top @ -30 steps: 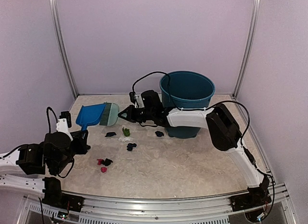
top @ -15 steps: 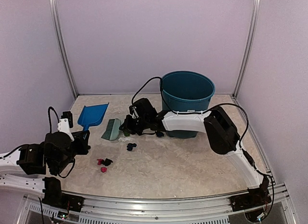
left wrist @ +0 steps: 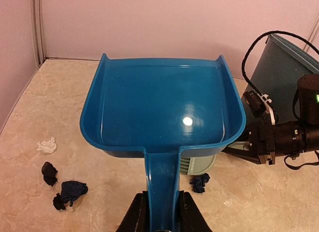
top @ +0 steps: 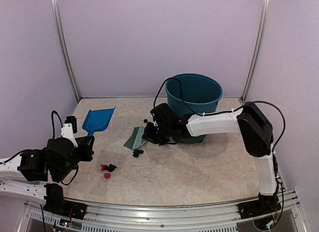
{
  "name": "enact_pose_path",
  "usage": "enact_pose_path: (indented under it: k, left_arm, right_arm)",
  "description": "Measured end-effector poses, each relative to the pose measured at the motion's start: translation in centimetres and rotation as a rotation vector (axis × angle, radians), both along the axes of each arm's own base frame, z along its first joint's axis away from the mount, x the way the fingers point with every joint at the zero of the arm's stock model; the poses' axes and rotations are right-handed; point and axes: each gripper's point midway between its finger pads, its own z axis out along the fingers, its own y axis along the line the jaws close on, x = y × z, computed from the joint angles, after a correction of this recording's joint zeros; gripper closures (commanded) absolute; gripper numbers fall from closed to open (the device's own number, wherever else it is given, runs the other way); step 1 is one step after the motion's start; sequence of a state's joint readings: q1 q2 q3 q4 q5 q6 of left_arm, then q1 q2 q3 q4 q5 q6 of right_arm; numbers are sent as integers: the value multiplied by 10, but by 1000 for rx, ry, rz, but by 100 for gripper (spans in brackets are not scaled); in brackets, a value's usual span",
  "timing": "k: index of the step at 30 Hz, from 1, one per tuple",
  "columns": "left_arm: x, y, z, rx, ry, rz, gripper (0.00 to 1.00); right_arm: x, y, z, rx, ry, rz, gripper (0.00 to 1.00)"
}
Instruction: Sweep away the paper scraps from the table
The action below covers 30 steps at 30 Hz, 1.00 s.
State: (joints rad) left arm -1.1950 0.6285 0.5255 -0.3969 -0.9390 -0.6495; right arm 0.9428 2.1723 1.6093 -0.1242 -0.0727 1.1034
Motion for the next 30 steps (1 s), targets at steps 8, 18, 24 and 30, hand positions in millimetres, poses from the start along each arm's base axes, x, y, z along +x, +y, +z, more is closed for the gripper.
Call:
enact_pose_path:
  k: [8,18,24,30]
  left_arm:
    - [-1,-7,-3,19,5,-22,83]
    - [-5,-16,-8,42,13,-55,85]
    - [-9,-21,-7,42,12,-82,85]
    - [-12,-26,-10,54,16,-103,85]
  right_arm:
    - [-32,-51,-1,-64,-6,-55,100]
    - [-58,-100,1,-183,-121,7,100]
    - [-67,-88,8,-230,-266,234,100]
    - [-77,-68,28,-208,-385,436,100]
